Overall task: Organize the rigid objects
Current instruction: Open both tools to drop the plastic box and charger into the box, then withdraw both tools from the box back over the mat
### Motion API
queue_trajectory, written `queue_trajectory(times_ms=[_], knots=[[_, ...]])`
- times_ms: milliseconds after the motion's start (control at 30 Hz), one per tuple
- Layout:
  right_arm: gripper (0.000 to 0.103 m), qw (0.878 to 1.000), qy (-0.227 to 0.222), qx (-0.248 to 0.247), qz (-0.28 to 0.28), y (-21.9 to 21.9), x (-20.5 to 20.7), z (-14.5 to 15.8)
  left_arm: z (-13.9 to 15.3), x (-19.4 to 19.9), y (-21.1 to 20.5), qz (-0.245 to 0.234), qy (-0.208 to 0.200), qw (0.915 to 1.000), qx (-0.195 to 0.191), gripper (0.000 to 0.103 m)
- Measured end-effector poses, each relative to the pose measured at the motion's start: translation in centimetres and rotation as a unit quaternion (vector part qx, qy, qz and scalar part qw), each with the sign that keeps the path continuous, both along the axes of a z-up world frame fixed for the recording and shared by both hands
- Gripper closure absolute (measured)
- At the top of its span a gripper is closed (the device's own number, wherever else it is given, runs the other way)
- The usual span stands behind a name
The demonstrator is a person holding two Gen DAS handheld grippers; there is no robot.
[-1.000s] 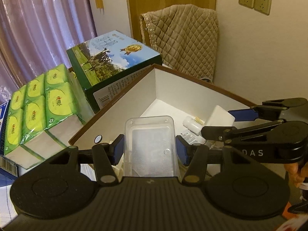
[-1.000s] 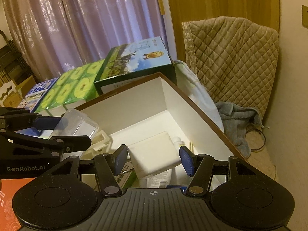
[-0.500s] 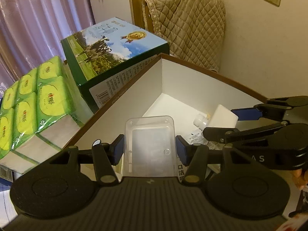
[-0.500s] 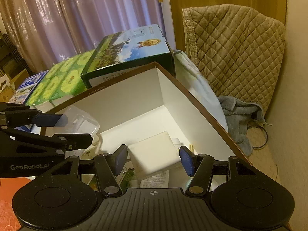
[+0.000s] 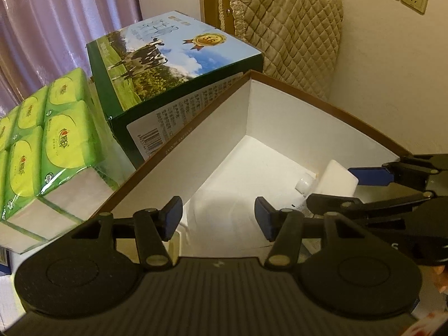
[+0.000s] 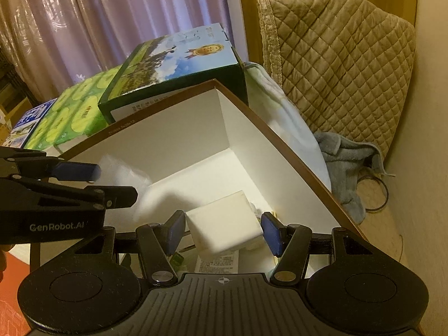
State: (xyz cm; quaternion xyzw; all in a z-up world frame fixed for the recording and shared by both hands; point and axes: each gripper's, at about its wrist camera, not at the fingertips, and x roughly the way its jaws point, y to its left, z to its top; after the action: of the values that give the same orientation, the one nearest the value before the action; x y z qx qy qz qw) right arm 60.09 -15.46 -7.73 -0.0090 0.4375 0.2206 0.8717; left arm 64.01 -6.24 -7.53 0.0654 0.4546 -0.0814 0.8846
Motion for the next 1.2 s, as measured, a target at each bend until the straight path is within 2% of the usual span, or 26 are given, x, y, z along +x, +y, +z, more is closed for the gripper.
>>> queue_trajectory(times_ms=[533, 800, 1200], knots=[[0.047, 1.0, 0.018, 0.004, 0.0, 0.7, 1.3, -0.8, -1.0, -0.3, 0.8, 0.006, 0.018, 0.9998, -0.006, 0.048], [0.046, 0.998, -0.004, 0.063, -0.017, 0.3, 1.9, 0.4, -1.0, -0.4, 1.1, 0.01, 0.02, 0.9997, -0.006, 0.048], [0.045, 0.999, 0.015, 0.041, -0.02, -0.5, 1.0, -0.3, -1.0, -0.8, 1.0, 0.009, 0.02, 0.9997, -0.007, 0.046]])
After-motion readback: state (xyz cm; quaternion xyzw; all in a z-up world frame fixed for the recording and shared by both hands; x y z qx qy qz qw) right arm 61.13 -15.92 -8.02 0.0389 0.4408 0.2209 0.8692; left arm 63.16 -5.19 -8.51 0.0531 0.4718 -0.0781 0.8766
